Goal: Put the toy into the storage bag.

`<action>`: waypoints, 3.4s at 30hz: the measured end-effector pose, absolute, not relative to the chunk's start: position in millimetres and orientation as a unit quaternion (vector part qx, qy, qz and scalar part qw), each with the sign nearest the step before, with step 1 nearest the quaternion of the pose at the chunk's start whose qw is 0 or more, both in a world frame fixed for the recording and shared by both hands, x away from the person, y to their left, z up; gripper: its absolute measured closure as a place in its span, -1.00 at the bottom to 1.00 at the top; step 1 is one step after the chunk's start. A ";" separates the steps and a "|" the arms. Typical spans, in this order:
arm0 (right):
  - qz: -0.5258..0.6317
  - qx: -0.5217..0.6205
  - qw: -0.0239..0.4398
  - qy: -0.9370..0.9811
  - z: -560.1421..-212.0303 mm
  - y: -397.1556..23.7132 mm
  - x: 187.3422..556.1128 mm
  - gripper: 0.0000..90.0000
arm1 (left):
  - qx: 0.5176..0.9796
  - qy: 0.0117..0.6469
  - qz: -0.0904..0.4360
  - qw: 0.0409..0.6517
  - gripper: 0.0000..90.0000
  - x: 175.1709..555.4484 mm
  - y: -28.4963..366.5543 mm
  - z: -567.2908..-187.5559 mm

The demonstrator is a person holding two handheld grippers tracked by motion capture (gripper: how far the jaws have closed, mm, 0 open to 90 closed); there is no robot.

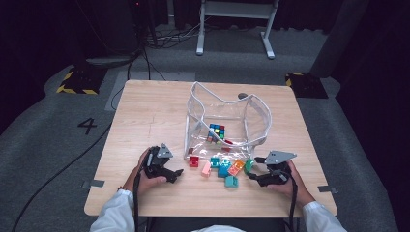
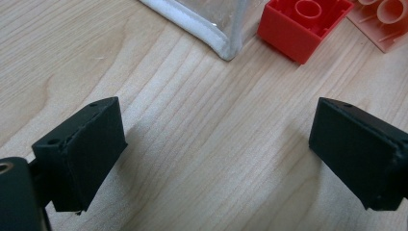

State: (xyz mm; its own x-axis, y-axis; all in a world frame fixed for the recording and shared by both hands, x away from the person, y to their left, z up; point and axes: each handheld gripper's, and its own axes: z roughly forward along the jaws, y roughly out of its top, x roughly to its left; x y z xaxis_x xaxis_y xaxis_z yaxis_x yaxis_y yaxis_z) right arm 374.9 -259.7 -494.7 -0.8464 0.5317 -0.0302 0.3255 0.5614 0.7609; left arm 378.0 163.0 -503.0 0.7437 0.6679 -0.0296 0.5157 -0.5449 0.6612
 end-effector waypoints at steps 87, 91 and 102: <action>0.476 0.264 0.221 0.809 -314.2 -295.1 456.9 -0.04 | 0.871 0.340 0.113 0.335 -0.88 378.1 163.0 -503.0; 0.478 0.248 0.217 0.814 -311.1 -280.5 464.9 -0.04 | 0.871 0.339 0.113 0.335 -0.88 378.1 163.0 -503.1; 0.465 0.198 0.186 0.843 -319.5 -241.6 475.1 -0.04 | 0.871 0.340 0.113 0.335 -0.88 378.1 163.0 -503.1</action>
